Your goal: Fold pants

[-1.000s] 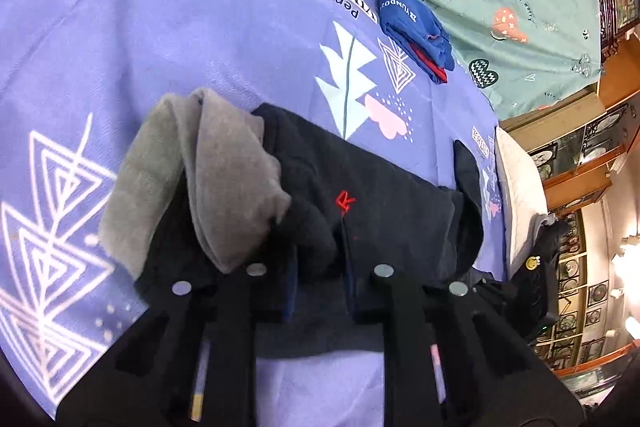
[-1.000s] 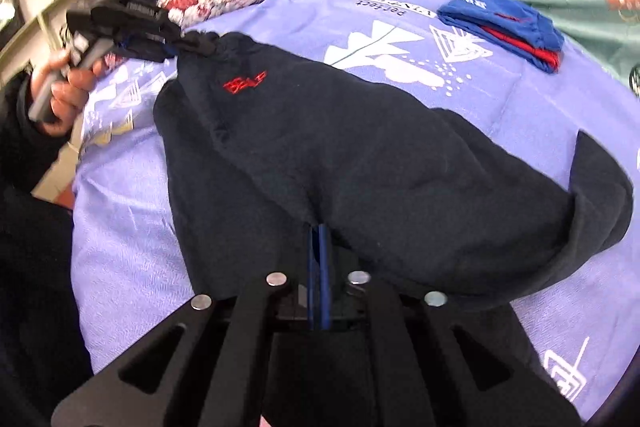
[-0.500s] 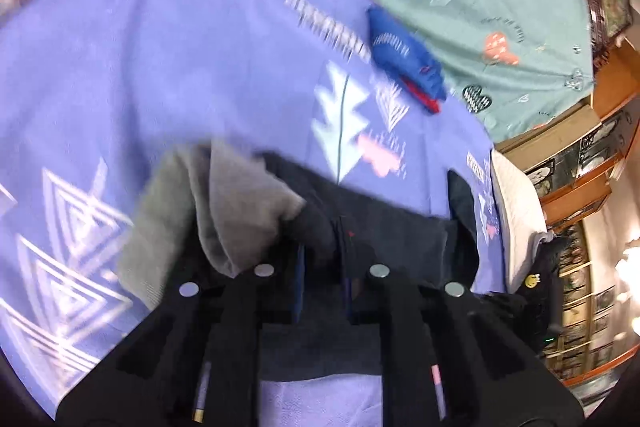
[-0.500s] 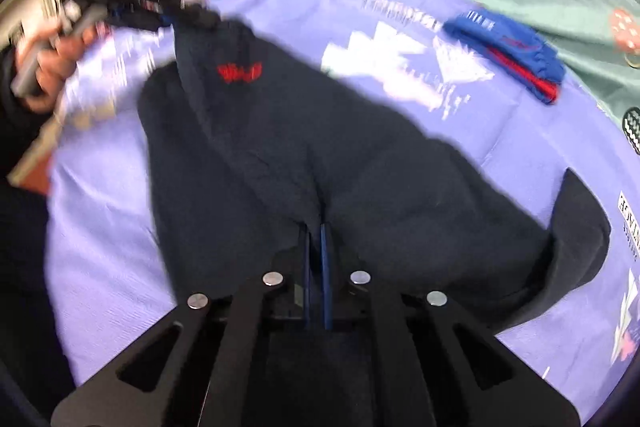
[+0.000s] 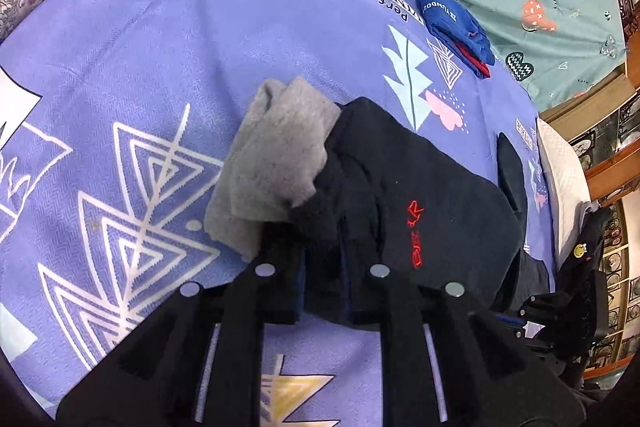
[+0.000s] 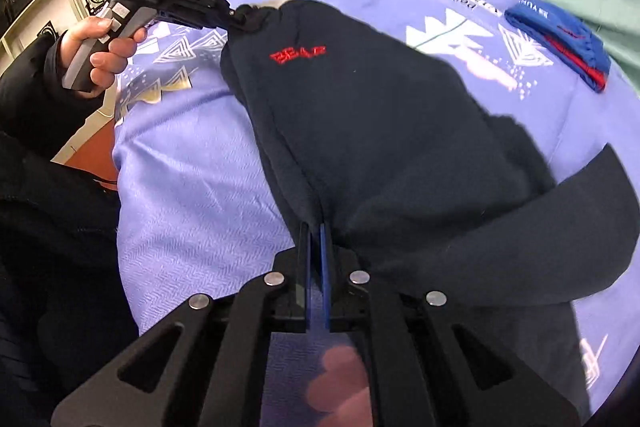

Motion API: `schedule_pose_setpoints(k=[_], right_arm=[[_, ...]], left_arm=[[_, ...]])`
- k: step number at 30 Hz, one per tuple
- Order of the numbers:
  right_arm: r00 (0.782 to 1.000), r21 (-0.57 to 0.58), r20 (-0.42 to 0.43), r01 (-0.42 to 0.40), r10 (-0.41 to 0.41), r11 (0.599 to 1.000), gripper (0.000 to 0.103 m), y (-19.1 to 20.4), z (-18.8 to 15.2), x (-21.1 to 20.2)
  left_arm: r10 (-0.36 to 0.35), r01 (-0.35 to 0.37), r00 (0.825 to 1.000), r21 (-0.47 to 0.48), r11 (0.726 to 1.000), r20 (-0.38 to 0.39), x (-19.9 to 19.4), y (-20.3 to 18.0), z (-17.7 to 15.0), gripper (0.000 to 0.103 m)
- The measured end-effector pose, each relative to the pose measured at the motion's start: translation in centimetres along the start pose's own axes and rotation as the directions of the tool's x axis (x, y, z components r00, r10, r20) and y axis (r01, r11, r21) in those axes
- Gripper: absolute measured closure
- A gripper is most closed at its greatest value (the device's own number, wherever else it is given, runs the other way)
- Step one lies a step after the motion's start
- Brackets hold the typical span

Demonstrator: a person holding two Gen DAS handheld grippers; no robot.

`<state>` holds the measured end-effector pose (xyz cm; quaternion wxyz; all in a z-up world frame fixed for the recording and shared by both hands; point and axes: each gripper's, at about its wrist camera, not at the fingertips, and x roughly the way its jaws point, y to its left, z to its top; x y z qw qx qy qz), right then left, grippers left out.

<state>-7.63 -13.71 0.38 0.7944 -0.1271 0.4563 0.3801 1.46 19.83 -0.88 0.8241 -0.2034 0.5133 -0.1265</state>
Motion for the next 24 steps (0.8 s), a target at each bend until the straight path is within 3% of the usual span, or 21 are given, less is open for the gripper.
schedule_pose_setpoints(k=[6,8,9,10,11,13,14,17,20,22,23,24], right_arm=[[1.000,0.035,0.006,-0.014,0.014,0.999,0.096,-0.5,-0.5,-0.5],[0.999,0.070,0.033,0.019,-0.022,0.997,0.078,-1.3,-0.2,-2.0],[0.996,0.087,0.064,0.061,-0.066,0.994,0.057,-1.7,0.1,-3.0],[0.986,0.121,0.113,0.112,-0.125,0.986,0.044,-2.8,0.5,-4.7],[0.973,0.177,0.147,0.148,-0.175,0.973,0.038,-4.3,0.9,-6.2],[0.943,0.353,0.169,0.213,-0.285,0.911,0.009,-8.9,1.6,-8.7],[0.930,0.425,0.153,0.243,-0.334,0.872,0.004,-10.9,1.8,-9.3],[0.896,0.541,0.019,0.364,-0.443,0.759,0.002,-16.8,3.4,-7.9],[0.898,0.581,-0.062,0.388,-0.436,0.716,0.002,-19.9,5.0,-4.4],[0.867,0.546,-0.179,0.481,-0.465,0.686,0.003,-21.3,5.6,-1.3],[0.843,0.509,-0.243,0.532,-0.480,0.677,0.008,-21.7,5.7,0.4],[0.835,0.488,-0.276,0.548,-0.476,0.679,0.032,-21.8,5.6,1.3]], left_arm=[[0.033,-0.033,0.999,-0.003,0.999,-0.038,0.9,0.4,-1.2,0.082],[0.046,-0.046,0.998,0.006,0.999,-0.033,-0.3,0.2,-1.5,0.079],[0.050,-0.050,0.998,0.016,0.999,-0.022,-1.2,0.0,-1.6,0.072],[0.078,-0.078,0.997,0.043,0.996,0.014,-2.8,-0.6,-1.6,0.060],[0.104,-0.107,0.994,0.061,0.992,0.046,-3.8,-1.1,-1.6,0.052],[0.159,-0.175,0.977,0.111,0.978,0.140,-6.2,-2.9,-1.5,0.038],[0.160,-0.188,0.970,0.151,0.970,0.184,-7.1,-4.2,-1.5,0.038],[0.092,-0.137,0.977,0.237,0.962,0.191,-6.4,-7.2,-1.4,0.029],[0.082,-0.114,0.989,0.289,0.950,0.119,-2.7,-8.8,-1.8,0.029],[0.089,-0.109,0.993,0.287,0.952,0.082,-0.7,-8.7,-2.1,0.029],[0.078,-0.090,0.995,0.271,0.958,0.055,0.3,-8.2,-2.1,0.029],[0.077,-0.084,0.996,0.253,0.964,0.038,1.0,-7.7,-2.3,0.029]])
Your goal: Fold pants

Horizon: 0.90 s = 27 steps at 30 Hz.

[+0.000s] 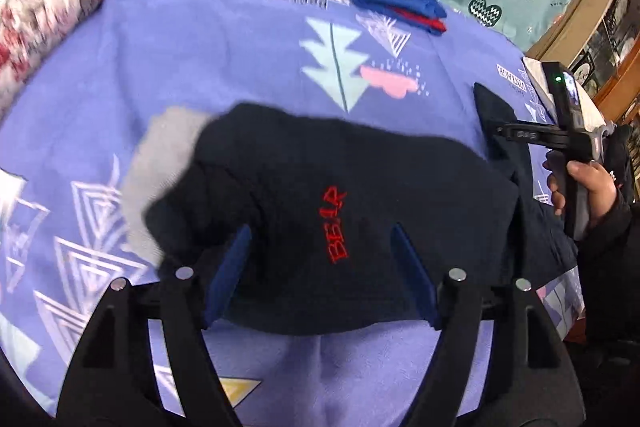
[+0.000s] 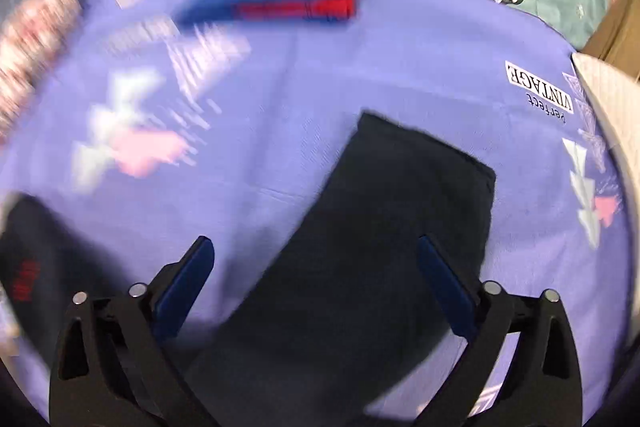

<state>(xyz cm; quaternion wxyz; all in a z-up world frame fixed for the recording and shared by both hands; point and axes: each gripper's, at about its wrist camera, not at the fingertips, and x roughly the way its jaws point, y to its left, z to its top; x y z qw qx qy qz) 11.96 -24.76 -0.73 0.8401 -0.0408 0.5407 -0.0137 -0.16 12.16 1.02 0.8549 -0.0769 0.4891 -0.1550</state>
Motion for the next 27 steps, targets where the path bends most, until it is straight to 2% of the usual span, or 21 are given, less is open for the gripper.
schedule_pose_setpoints(k=[1,3,4,5,7,9,11,12,13,14,15,18,19,21,22,23,24,25,26,27], right_arm=[[0.998,-0.007,-0.003,-0.067,0.067,0.998,0.061,0.0,-0.4,0.4],[0.997,-0.048,-0.002,-0.077,0.077,0.996,0.092,0.0,-1.1,0.1],[0.995,-0.073,0.002,-0.098,0.098,0.993,0.098,-0.4,-1.7,-0.6],[0.994,-0.062,0.018,-0.111,0.112,0.992,0.099,-1.6,-2.6,-1.7],[0.989,0.008,0.099,-0.112,0.111,0.994,0.099,-4.9,-4.4,-4.7],[0.959,0.142,0.235,-0.193,0.156,0.971,0.099,-10.0,-8.4,-9.4],[0.924,0.243,0.342,-0.262,0.170,0.934,0.099,-13.2,-13.2,-13.1],[0.900,0.313,0.400,-0.309,0.171,0.898,0.099,-15.0,-17.2,-14.8],[0.885,0.357,0.428,-0.350,0.181,0.866,0.099,-15.9,-19.9,-15.2],[0.882,0.404,0.434,-0.375,0.186,0.834,0.099,-16.4,-22.5,-15.1],[0.891,0.466,0.409,-0.389,0.197,0.795,0.099,-16.6,-25.9,-14.0],[0.913,0.556,0.353,-0.381,0.206,0.739,0.101,-16.2,-30.4,-11.4],[0.907,0.575,0.364,-0.398,0.212,0.714,0.101,-16.3,-31.4,-11.0],[0.897,0.575,0.401,-0.406,0.187,0.711,0.099,-16.7,-31.6,-11.9],[0.895,0.574,0.413,-0.398,0.167,0.716,0.091,-16.9,-31.3,-12.4],[0.896,0.579,0.420,-0.385,0.142,0.719,0.077,-17.3,-30.9,-12.9],[0.903,0.591,0.417,-0.357,0.105,0.724,0.054,-17.8,-30.3,-13.2],[0.914,0.602,0.397,-0.325,0.080,0.729,0.045,-18.3,-30.0,-13.2],[0.930,0.622,0.361,-0.292,0.065,0.727,0.044,-19.1,-29.6,-12.9],[0.939,0.645,0.337,-0.287,0.074,0.708,0.044,-20.1,-29.6,-12.4]], left_arm=[[-0.002,0.002,1.000,-0.015,1.000,-0.009,0.4,0.5,-0.4,0.029],[-0.017,0.016,1.000,-0.021,1.000,-0.015,0.9,1.1,-0.9,0.029],[-0.024,0.024,1.000,-0.017,1.000,-0.010,0.8,1.1,-1.0,0.029],[-0.034,0.033,0.999,-0.016,0.999,-0.008,0.7,1.3,-1.0,0.029],[-0.050,0.049,0.999,-0.024,0.999,-0.005,0.6,1.6,-1.0,0.029],[-0.063,0.063,0.998,-0.023,0.998,0.000,0.6,1.8,-1.2,0.029],[-0.078,0.078,0.997,-0.016,0.997,0.011,0.7,1.8,-1.4,0.029],[-0.091,0.092,0.996,-0.017,0.996,0.016,0.6,2.0,-1.5,0.028],[-0.112,0.113,0.993,-0.022,0.993,0.021,0.5,2.2,-1.7,0.028],[-0.123,0.123,0.992,-0.026,0.992,0.022,0.6,2.3,-1.7,0.028],[-0.131,0.131,0.991,-0.030,0.991,0.022,0.6,2.4,-1.7,0.028],[-0.135,0.136,0.991,-0.027,0.990,0.010,0.7,2.3,-1.5,0.028],[-0.130,0.130,0.991,-0.022,0.991,0.004,0.8,2.2,-1.4,0.028],[-0.113,0.113,0.994,-0.010,0.994,-0.004,0.9,1.8,-1.3,0.028],[-0.107,0.107,0.994,-0.010,0.994,-0.003,0.9,1.7,-1.3,0.027],[-0.104,0.104,0.995,-0.012,0.995,0.000,0.9,1.7,-1.4,0.027],[-0.104,0.104,0.995,-0.016,0.994,0.004,0.8,1.7,-1.5,0.027],[-0.105,0.105,0.994,-0.020,0.994,0.007,0.8,1.7,-1.6,0.027],[-0.106,0.107,0.994,-0.026,0.994,0.012,0.8,1.7,-1.6,0.027],[-0.108,0.109,0.994,-0.033,0.994,0.015,0.7,1.8,-1.6,0.027]])
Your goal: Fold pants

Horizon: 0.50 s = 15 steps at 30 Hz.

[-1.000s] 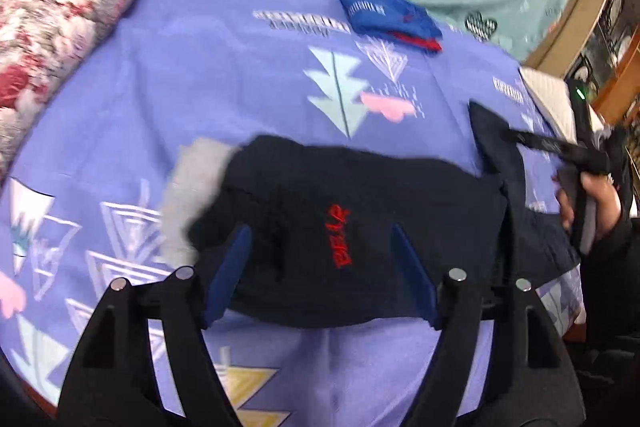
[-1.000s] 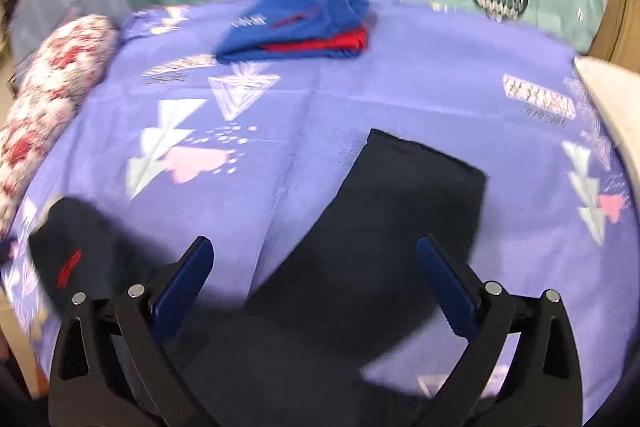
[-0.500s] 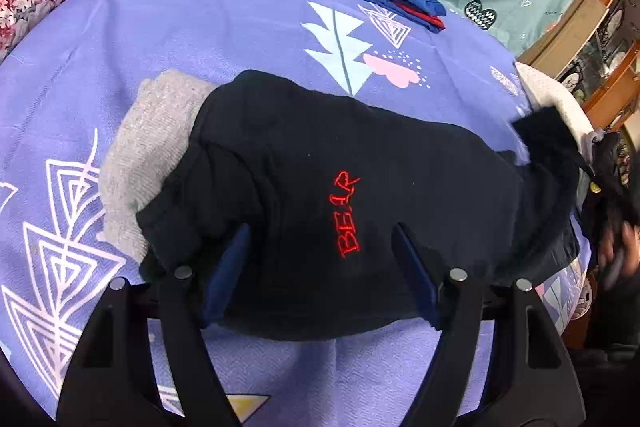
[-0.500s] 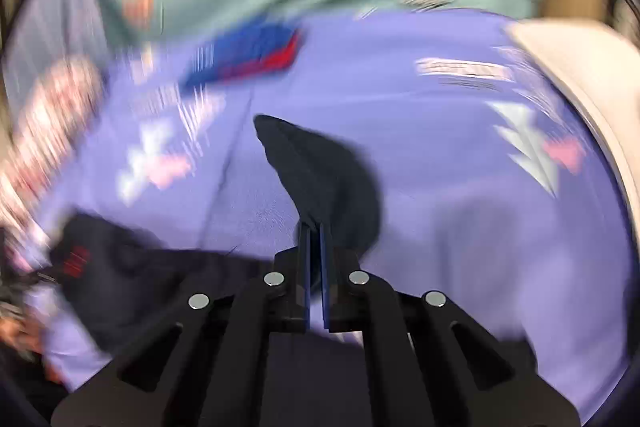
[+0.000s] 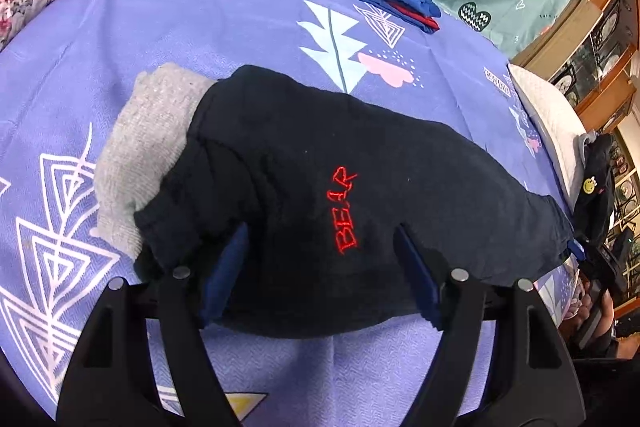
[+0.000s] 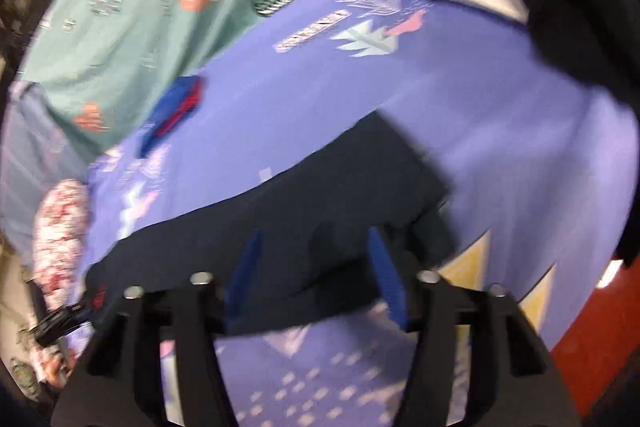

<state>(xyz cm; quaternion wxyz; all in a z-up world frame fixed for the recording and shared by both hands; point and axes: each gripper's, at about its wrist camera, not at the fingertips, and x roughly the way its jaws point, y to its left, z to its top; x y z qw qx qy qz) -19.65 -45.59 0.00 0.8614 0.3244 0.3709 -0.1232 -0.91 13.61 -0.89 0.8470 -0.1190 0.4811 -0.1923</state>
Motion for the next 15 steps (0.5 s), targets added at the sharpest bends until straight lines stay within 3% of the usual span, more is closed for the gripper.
schedule_pose_setpoints(k=[15], right_arm=[[0.990,0.148,-0.143,0.020,0.001,0.989,0.047,-1.7,0.9,-0.1]], left_arm=[[-0.007,0.007,1.000,-0.021,1.000,0.003,-1.5,1.0,-0.1,0.028]])
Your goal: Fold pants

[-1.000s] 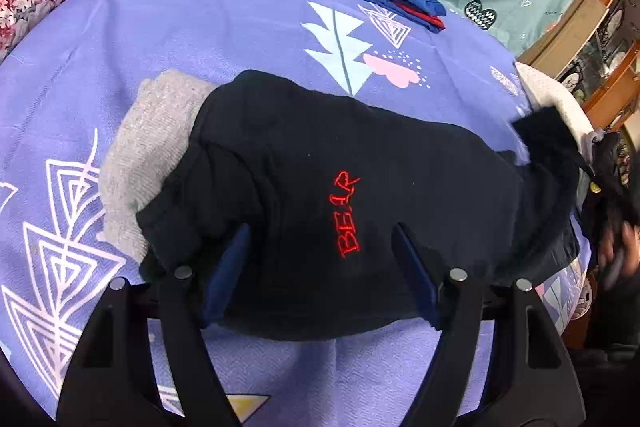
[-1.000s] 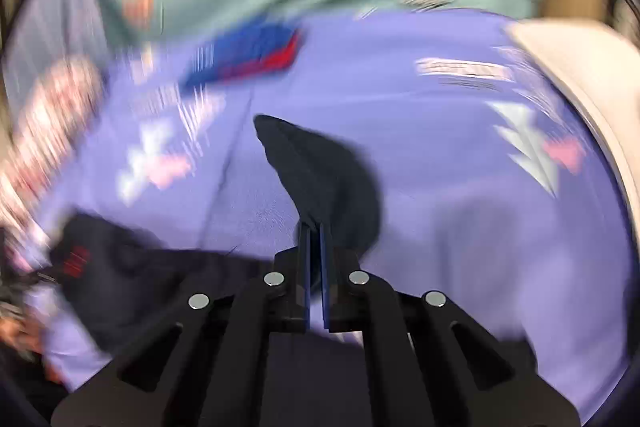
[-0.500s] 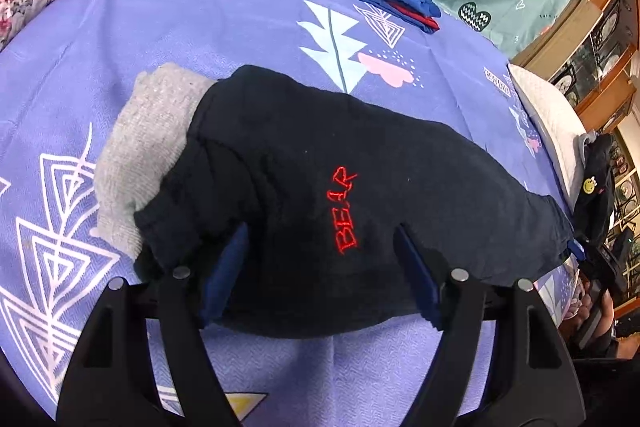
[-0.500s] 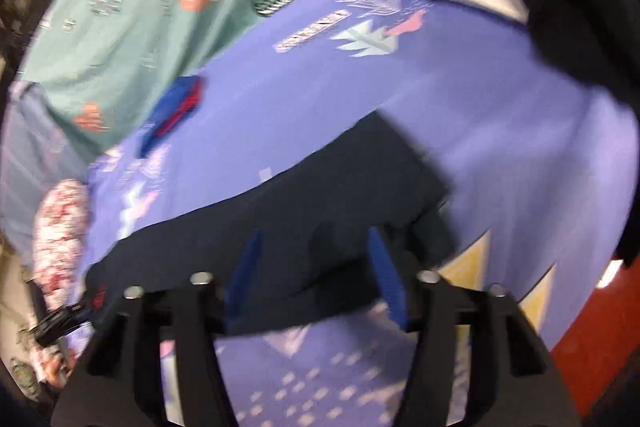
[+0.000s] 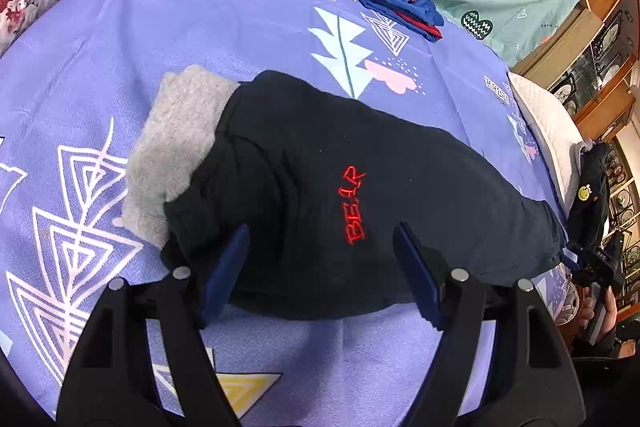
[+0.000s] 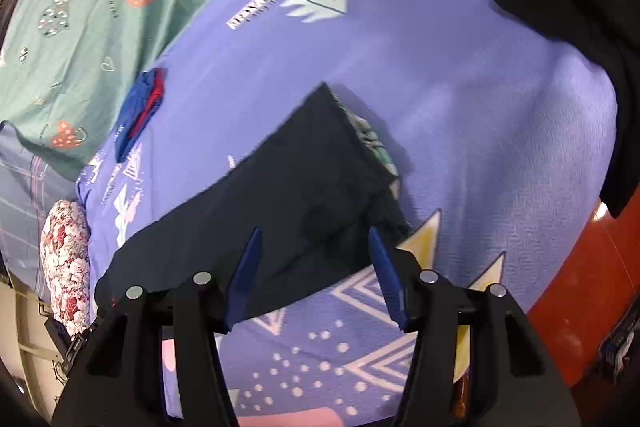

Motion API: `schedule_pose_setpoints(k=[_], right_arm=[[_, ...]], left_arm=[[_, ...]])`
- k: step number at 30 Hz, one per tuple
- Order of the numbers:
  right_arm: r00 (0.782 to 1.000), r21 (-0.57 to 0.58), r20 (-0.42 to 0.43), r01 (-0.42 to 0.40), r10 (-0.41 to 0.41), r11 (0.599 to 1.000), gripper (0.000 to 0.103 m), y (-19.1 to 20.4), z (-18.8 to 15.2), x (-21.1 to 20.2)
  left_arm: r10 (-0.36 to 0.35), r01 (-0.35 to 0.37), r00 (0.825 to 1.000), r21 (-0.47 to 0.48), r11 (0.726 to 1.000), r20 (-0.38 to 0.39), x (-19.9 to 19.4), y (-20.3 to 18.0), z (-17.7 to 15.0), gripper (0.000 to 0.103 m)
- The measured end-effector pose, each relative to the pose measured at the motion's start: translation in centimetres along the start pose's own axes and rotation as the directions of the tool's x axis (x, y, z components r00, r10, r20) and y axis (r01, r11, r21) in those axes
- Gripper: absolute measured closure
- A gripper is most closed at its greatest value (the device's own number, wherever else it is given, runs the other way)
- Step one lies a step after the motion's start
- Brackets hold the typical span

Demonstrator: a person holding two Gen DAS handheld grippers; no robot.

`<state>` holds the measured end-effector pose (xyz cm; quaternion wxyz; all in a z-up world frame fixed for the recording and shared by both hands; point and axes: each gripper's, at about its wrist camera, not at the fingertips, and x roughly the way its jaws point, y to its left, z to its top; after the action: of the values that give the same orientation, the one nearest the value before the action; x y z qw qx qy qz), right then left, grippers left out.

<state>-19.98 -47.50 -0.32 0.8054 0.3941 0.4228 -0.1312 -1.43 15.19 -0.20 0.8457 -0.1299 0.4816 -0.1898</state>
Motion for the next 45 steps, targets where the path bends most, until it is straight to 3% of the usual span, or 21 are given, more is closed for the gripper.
schedule_pose_setpoints(k=[5,6,7,11,14,17,19,21,23,24,25,26,28,30,31,33,36,39,41,43,45], right_arm=[[0.999,-0.053,0.037,0.039,-0.037,0.998,0.052,1.3,1.2,1.8],[1.000,-0.067,0.018,0.018,-0.017,0.998,0.081,1.4,1.3,2.4],[1.000,-0.065,0.008,-0.023,0.023,0.998,0.096,1.4,1.4,2.5],[0.981,-0.123,0.121,-0.139,0.153,0.983,0.097,2.7,1.1,-2.9],[0.981,-0.186,0.140,-0.110,0.137,0.976,0.097,3.6,0.5,-6.0],[0.996,-0.156,0.063,-0.054,0.064,0.986,0.097,1.6,0.1,-4.0],[0.999,-0.102,-0.044,-0.007,0.003,0.995,0.096,-0.9,-0.2,-0.6],[0.999,-0.079,-0.046,-0.023,0.020,0.997,0.096,-1.6,-0.5,-0.2],[0.998,-0.123,0.002,0.063,-0.064,0.990,0.086,-0.7,-0.1,-1.4],[0.990,-0.153,0.072,0.131,-0.121,0.979,0.070,0.0,0.1,-2.4],[0.964,-0.180,0.186,0.223,-0.189,0.958,0.055,1.1,0.3,-3.7],[0.950,-0.206,0.256,0.237,-0.181,0.949,0.050,2.3,0.4,-4.6],[0.970,-0.286,0.241,0.109,-0.039,0.952,0.044,5.5,1.1,-4.6],[0.992,-0.386,0.060,-0.077,0.108,0.919,0.035,10.7,1.5,-1.6],[0.991,-0.423,-0.012,-0.129,0.137,0.897,0.033,13.1,1.4,0.0],[0.968,-0.518,-0.171,-0.246,0.182,0.820,0.032,19.9,0.6,4.6],[0.920,-0.566,-0.355,-0.355,0.169,0.744,0.031,27.5,-0.7,11.8],[0.852,-0.563,-0.511,-0.434,0.118,0.703,0.031,32.6,-2.5,18.6],[0.820,-0.568,-0.569,-0.444,0.059,0.693,0.031,34.3,-4.0,21.3],[0.779,-0.548,-0.626,-0.473,0.036,0.691,0.031,34.8,-4.9,22.6],[0.721,-0.520,-0.691,-0.540,0.045,0.662,0.031,35.3,-5.3,22.2]], left_arm=[[0.007,-0.007,1.000,0.008,1.000,0.011,0.0,-0.1,-0.2,0.028],[0.002,-0.002,1.000,0.005,1.000,0.013,0.0,0.0,-0.2,0.028],[-0.003,0.003,1.000,0.000,1.000,0.013,-0.1,0.1,-0.3,0.028],[0.000,0.000,1.000,-0.002,1.000,0.012,-0.4,0.4,-0.3,0.028],[0.013,-0.013,1.000,0.003,1.000,-0.004,-0.4,0.6,-0.1,0.028],[0.028,-0.027,0.999,0.011,1.000,-0.016,-0.2,0.8,-0.1,0.028],[0.035,-0.035,0.999,0.017,0.999,-0.022,-0.1,0.8,-0.1,0.028],[0.049,-0.048,0.998,0.024,0.999,-0.026,-0.1,0.7,-0.3,0.028],[0.059,-0.058,0.998,0.035,0.998,-0.029,-0.2,0.7,-0.6,0.028],[0.059,-0.058,0.998,0.035,0.998,-0.033,-0.2,0.8,-0.8,0.028],[0.056,-0.055,0.998,0.032,0.998,-0.037,-0.3,1.0,-0.9,0.028],[0.055,-0.054,0.998,0.030,0.998,-0.039,-0.3,1.1,-1.0,0.028],[0.067,-0.066,0.997,0.024,0.998,-0.046,-0.5,1.0,-1.0,0.028],[0.102,-0.101,0.994,0.033,0.994,-0.049,-0.8,0.1,-0.9,0.028],[0.114,-0.112,0.992,0.053,0.992,-0.043,-1.0,-0.6,-0.8,0.028],[0.099,-0.097,0.995,0.108,0.989,-0.013,-1.7,-2.7,-0.6,0.024],[0.150,-0.155,0.988,0.160,0.975,0.041,-1.5,-4.6,-0.3,0.013],[0.232,-0.229,0.973,0.128,0.965,-0.008,0.7,-2.8,-0.5,0.014],[0.176,-0.173,0.983,0.066,0.983,-0.043,1.1,-0.8,-1.1,0.015],[0.187,-0.184,0.982,0.099,0.978,-0.025,0.5,-1.0,-1.8,0.015],[0.200,-0.196,0.980,0.125,0.973,-0.020,0.5,-1.0,-2.4,0.014]])
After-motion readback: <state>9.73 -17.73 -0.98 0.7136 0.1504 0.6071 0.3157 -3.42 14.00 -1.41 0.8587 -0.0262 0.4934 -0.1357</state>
